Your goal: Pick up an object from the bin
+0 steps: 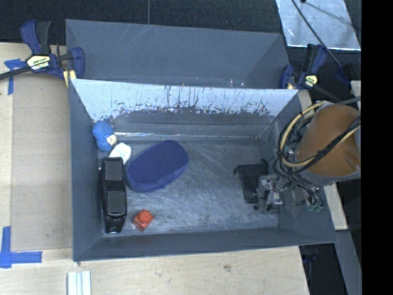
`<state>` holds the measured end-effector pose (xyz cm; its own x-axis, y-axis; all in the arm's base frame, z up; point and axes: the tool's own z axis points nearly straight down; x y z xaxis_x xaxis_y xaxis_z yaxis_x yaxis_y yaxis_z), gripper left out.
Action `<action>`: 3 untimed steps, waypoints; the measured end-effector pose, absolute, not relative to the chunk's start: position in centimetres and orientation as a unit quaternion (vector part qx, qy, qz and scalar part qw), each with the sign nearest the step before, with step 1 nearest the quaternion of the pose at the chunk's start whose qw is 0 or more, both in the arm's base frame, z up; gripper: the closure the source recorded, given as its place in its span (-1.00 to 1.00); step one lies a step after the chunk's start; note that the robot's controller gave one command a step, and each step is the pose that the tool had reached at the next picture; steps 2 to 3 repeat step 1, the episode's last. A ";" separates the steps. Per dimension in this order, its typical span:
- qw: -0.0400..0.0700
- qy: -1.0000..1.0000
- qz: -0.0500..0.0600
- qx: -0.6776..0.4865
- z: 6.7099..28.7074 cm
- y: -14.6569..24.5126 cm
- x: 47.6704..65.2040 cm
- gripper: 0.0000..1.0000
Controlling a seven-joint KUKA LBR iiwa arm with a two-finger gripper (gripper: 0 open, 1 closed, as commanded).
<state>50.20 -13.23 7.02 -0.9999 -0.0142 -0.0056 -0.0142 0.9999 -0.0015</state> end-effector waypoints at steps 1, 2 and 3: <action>0.006 1.000 -0.002 -0.002 20.5 -14.5 51.0 1.00; 0.006 1.000 -0.002 -0.002 20.5 -14.5 51.0 1.00; 0.006 1.000 -0.002 -0.002 20.5 -14.5 51.0 1.00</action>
Offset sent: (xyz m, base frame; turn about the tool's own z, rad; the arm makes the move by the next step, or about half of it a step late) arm 0.0050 -0.0119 0.1299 0.0075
